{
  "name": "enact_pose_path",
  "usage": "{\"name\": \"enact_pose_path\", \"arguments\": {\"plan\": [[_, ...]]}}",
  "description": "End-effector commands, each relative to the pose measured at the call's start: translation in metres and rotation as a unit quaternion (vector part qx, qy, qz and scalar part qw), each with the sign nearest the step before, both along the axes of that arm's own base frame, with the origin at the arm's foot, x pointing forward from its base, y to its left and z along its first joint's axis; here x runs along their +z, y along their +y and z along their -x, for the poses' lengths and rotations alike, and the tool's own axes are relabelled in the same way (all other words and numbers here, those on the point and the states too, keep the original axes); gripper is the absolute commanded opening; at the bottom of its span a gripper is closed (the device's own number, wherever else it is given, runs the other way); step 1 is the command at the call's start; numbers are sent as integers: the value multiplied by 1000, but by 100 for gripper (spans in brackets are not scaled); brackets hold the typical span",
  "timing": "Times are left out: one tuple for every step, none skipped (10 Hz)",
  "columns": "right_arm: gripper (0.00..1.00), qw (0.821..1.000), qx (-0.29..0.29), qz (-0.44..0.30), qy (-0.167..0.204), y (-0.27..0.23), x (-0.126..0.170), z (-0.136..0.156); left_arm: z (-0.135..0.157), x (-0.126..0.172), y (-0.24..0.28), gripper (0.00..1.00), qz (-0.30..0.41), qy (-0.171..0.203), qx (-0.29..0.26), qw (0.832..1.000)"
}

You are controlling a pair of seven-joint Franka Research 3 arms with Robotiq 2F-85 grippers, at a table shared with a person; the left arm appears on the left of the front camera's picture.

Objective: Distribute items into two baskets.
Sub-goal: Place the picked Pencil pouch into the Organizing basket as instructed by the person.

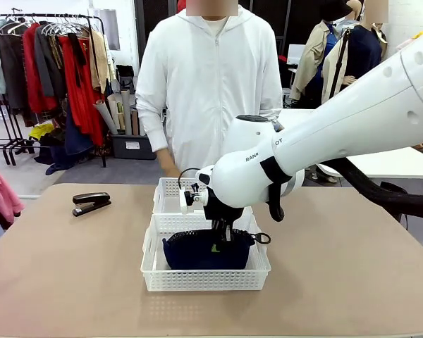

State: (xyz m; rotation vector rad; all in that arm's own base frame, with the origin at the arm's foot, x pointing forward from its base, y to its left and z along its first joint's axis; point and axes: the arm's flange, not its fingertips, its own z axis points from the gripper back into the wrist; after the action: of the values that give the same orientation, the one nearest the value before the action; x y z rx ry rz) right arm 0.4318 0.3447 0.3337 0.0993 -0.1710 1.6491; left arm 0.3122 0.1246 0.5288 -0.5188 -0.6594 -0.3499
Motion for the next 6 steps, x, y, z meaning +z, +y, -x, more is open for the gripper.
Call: {"name": "enact_pose_path", "arguments": {"plan": [[24, 1000, -10, -7, -14, 2, 8, -1, 1, 0, 0, 100, 1, -1, -1, 1000], [44, 1000, -10, -6, -18, 1, 12, 0, 1, 0, 0, 100, 1, -1, -1, 1000], [63, 1000, -9, -6, -18, 2, 15, 0, 1, 0, 0, 100, 1, -1, -1, 1000], [83, 1000, -8, 2, -15, 2, 20, 1, 1, 0, 0, 100, 1, -1, -1, 1000], [100, 1000, -5, 1, -16, 1, 28, 4, 1, 0, 0, 100, 1, -1, -1, 1000], [100, 1000, -3, 0, -19, 0, 38, 8, 1, 0, 0, 100, 1, -1, -1, 1000]]}}
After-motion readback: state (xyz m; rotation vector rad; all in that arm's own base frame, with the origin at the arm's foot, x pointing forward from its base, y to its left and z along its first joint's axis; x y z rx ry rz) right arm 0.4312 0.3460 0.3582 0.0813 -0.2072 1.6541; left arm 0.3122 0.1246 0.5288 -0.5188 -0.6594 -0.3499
